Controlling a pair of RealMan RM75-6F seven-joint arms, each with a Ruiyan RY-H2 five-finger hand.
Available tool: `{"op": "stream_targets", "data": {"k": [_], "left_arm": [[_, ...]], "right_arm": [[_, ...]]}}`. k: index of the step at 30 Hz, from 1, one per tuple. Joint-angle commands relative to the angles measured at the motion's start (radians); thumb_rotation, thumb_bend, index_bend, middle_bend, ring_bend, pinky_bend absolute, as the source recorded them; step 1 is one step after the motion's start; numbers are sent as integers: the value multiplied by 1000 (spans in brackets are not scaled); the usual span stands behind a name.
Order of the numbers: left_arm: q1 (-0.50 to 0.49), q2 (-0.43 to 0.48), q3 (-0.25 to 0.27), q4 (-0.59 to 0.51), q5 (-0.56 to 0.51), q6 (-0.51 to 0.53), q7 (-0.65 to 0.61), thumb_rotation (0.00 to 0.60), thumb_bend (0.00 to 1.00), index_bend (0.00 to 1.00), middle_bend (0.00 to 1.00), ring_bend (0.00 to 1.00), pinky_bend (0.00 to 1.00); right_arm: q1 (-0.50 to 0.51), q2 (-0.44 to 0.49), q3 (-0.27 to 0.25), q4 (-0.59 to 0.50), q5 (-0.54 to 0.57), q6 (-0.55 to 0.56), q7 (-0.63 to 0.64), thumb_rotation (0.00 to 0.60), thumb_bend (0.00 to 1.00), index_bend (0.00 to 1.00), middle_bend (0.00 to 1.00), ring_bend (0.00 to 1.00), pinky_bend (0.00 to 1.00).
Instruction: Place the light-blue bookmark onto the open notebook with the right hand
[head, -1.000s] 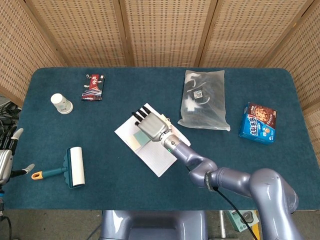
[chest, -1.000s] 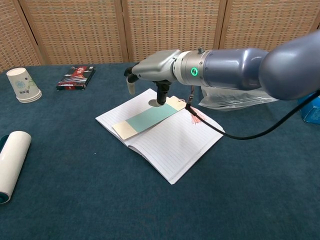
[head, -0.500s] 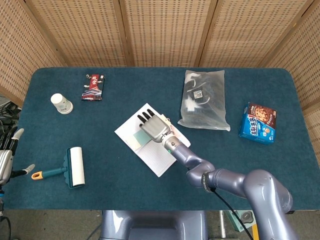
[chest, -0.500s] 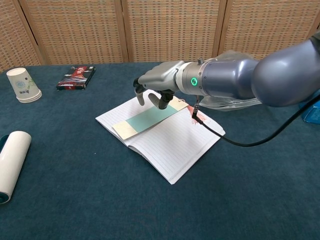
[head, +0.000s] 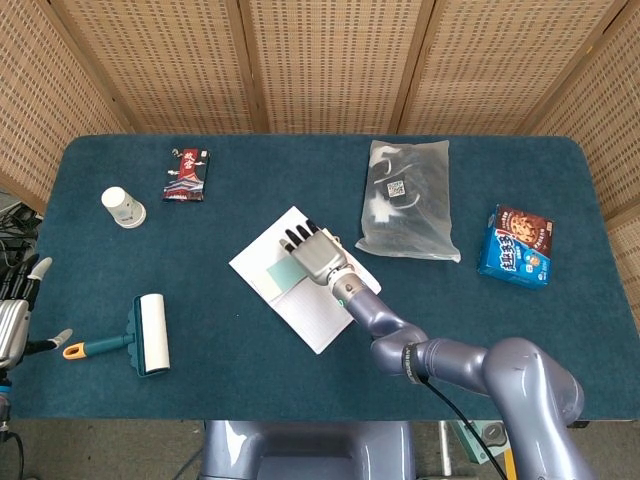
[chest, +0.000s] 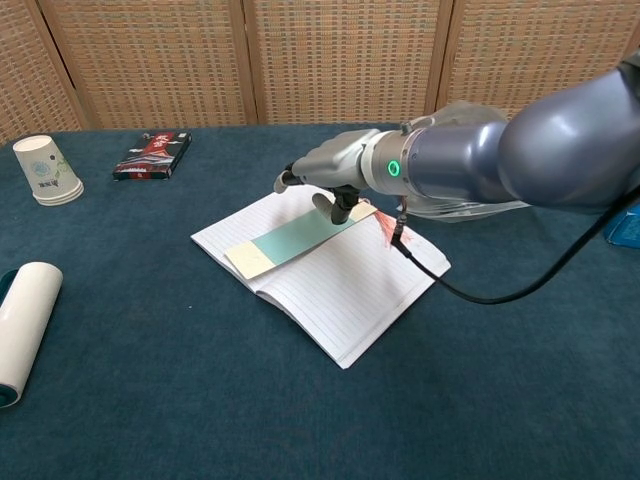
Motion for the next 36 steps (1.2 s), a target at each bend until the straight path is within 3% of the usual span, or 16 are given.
{"op": "stream_targets", "data": {"k": [1,13,26,36], "left_arm": [[0,0,1,-1,2,0,2,600,120,0,0,0,0],[-3,-2,3,-1,0,-5,11,600,121,0,0,0,0],[-3,-3,5,-5,7,1,15,600,122,0,0,0,0],[-2,-3,6,-5,11,4,17,600,122,0,0,0,0]], "right_arm": [[12,4,-22,-11,42,1,-28,600,1000,100,0,0,0],[28,-8,-71,22,117,0,-65,600,1000,142,0,0,0],[39,17,-107,-15,208,32,-115,600,1000,177,0,0,0],[45,6,-129,-15,224,30,-127,600,1000,203,0,0,0]]}}
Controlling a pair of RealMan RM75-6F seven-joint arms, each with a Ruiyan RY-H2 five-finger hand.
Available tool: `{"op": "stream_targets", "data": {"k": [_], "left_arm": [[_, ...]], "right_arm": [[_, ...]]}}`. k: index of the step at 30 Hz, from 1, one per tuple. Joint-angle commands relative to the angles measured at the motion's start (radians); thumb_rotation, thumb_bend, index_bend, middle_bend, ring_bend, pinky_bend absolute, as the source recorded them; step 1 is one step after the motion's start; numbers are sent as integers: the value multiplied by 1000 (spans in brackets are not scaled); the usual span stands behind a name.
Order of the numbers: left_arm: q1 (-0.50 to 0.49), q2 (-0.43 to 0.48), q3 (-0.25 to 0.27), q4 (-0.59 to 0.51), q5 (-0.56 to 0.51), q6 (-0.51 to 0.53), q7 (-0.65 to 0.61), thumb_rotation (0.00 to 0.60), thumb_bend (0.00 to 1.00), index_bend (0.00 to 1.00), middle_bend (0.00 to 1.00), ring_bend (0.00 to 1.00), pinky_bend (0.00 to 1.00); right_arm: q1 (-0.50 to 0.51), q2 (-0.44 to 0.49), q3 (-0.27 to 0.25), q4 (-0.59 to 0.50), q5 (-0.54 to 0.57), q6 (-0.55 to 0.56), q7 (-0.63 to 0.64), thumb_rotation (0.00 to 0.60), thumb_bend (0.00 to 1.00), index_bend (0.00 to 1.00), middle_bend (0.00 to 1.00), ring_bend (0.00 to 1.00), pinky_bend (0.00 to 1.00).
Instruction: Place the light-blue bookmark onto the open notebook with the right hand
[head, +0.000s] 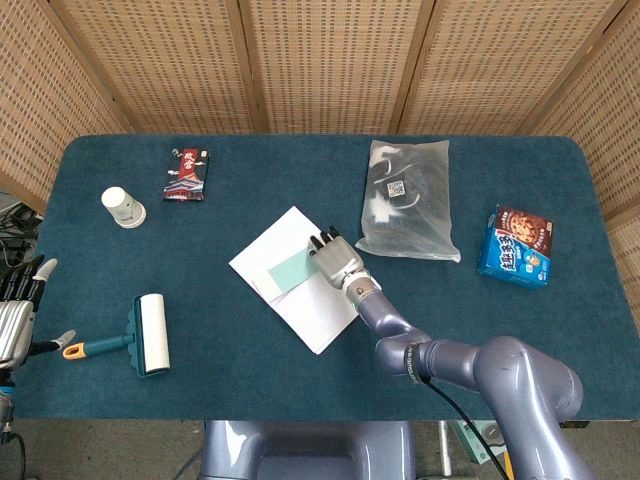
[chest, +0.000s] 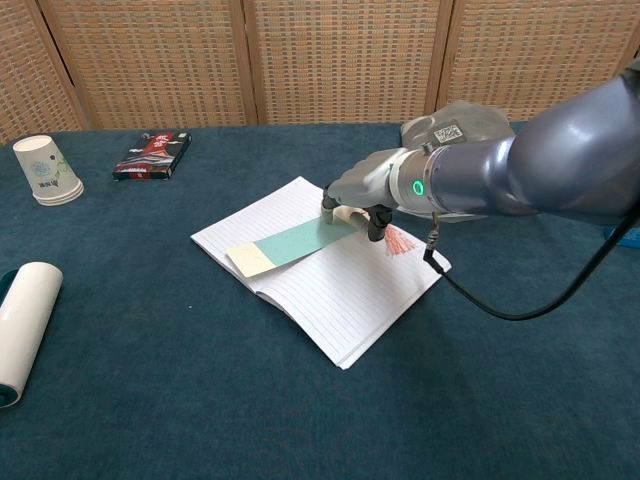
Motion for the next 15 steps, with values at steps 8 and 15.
{"op": "stream_targets", "data": {"k": [8,15], "left_arm": [[0,-2,0,1,-1,1,3,600,122,0,0,0,0],[0,-3,-1,2,-3,0,4,600,122,0,0,0,0]], "right_arm": [[-6,-17,3,14,-72,-14,40,600,1000,205,0,0,0],[-17,-36,10,54,-141,-34,88,600,1000,204,0,0,0]]}}
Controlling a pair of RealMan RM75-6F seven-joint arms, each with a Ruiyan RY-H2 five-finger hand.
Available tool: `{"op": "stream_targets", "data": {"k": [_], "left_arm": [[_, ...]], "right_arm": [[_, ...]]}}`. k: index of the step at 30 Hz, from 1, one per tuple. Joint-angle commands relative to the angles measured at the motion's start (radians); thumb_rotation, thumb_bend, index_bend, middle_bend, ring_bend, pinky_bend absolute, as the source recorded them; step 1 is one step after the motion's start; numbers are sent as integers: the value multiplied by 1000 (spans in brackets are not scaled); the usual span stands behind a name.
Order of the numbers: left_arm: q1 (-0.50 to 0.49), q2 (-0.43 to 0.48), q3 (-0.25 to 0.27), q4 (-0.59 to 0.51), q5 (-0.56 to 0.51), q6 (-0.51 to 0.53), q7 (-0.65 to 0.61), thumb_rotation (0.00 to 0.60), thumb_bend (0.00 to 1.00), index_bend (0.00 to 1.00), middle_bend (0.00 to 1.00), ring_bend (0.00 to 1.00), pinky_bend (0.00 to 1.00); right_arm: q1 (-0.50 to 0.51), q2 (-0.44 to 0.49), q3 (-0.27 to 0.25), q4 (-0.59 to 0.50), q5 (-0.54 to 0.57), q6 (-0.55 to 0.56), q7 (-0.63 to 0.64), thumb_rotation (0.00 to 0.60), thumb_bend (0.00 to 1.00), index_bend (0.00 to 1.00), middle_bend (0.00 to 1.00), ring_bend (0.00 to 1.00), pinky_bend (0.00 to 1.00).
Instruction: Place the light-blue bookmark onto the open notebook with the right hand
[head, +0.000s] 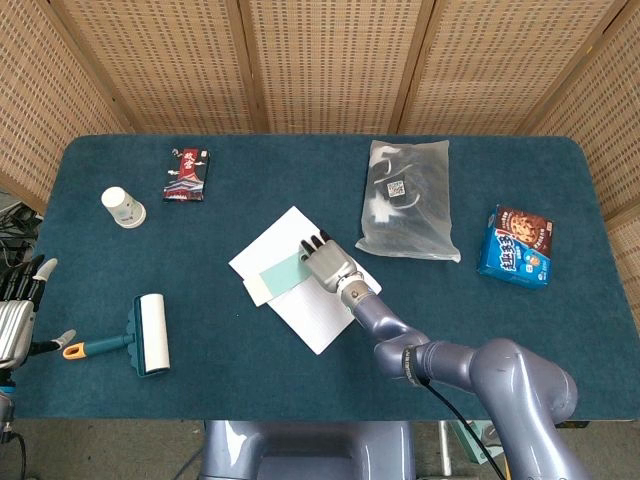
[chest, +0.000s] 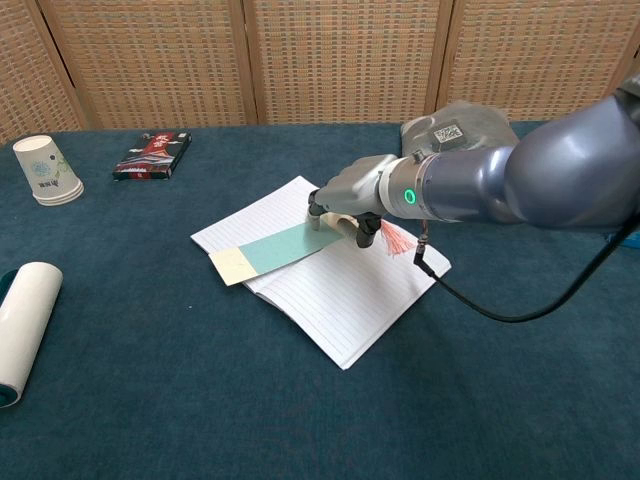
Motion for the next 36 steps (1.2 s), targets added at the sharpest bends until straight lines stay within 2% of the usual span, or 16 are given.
{"op": "stream_targets", "data": {"k": [1,18,25,36], "left_arm": [[0,0,0,1,-1,-1,1,600,122,0,0,0,0],[-6,-7,-1,4,-14,-17,14,600,122,0,0,0,0],[-6,-6,0,2,-13,-16,13,600,122,0,0,0,0],[-3,-1,2,-6,-3,-5,9,600,122,0,0,0,0]], "right_arm": [[-6,-12,4,24,-25,-15,22,600,1000,204,0,0,0],[-20,-35,10,128,-104,-63,74,600,1000,214,0,0,0],[-29,-25,9,127,-139,-79,95,600,1000,216,0,0,0],[-47,-15,25,107,-274,-70,174,600,1000,238,0,0,0]]}}
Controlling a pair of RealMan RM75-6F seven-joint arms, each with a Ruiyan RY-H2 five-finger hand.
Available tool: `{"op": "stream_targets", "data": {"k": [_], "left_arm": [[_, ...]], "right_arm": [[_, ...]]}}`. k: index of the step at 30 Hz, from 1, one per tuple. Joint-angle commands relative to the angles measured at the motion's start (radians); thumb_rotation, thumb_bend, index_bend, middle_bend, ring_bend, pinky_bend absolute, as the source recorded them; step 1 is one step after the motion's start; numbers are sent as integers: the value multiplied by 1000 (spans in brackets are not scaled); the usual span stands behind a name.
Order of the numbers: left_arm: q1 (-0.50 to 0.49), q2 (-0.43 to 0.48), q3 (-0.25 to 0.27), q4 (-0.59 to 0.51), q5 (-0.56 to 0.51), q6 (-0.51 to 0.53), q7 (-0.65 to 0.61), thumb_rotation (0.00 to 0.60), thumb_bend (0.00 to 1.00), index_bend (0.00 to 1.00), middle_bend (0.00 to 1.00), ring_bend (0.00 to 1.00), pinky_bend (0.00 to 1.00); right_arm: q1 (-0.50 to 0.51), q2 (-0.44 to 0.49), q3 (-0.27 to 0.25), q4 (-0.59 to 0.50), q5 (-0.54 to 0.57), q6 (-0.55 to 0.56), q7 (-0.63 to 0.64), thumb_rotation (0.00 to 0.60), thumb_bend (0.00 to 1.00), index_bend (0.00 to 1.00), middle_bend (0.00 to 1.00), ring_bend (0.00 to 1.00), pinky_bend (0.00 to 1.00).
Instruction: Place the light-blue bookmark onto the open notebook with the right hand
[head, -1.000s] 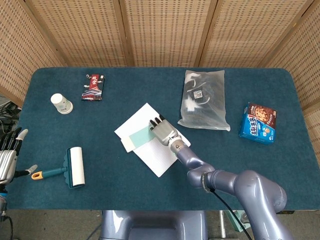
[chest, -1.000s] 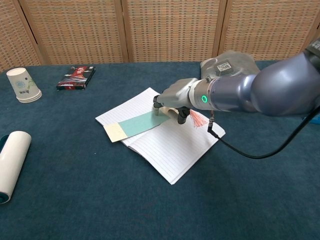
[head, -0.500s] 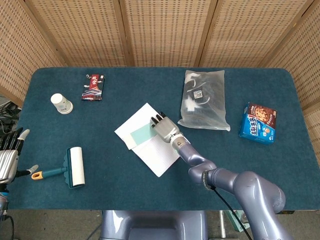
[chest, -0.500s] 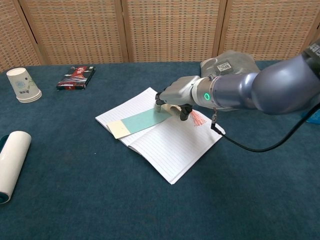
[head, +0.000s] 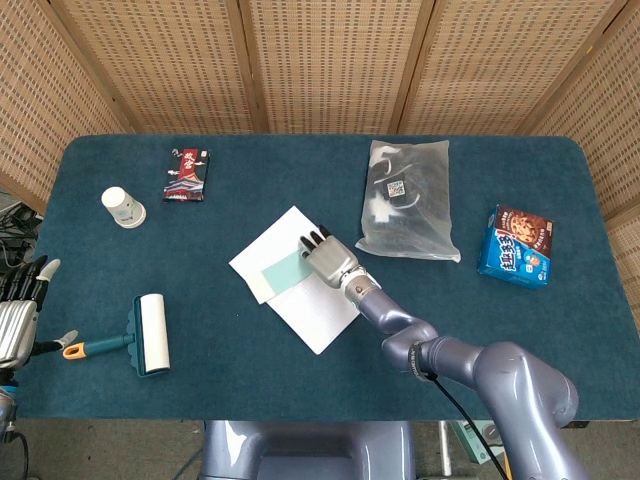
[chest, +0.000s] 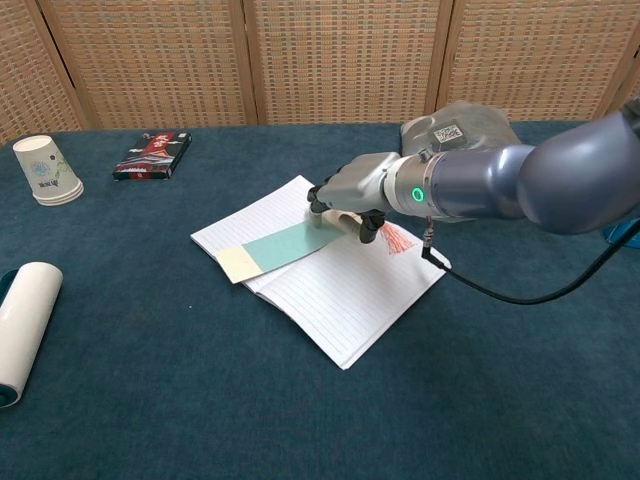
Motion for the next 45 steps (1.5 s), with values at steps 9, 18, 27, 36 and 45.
{"op": "stream_targets", "data": {"k": [9,18,27,36,45], "left_arm": [[2,3,1,-1,5,4,-7,600,122,0,0,0,0],[-1,1,1,1,-1,-4,-5,600,122,0,0,0,0],[-4,-2,0,3,-9,-14,0,600,122,0,0,0,0],[-7,-4,-1,7,-18,-23,1,600,122,0,0,0,0],[-9,-6,-1,4,-22,-28,11,600,122,0,0,0,0]], "right_arm": [[-18,-5,7,21,-142,-1,87,600,983,255,0,0,0],[-25,-26,15,78,-229,-6,149,600,967,249,0,0,0],[-27,-60,18,153,-314,-16,219,600,959,249,0,0,0],[-24,-87,12,223,-401,-15,288,600,947,249,0,0,0],[-26,-94,7,274,-464,-22,356,600,943,249,0,0,0]]}}
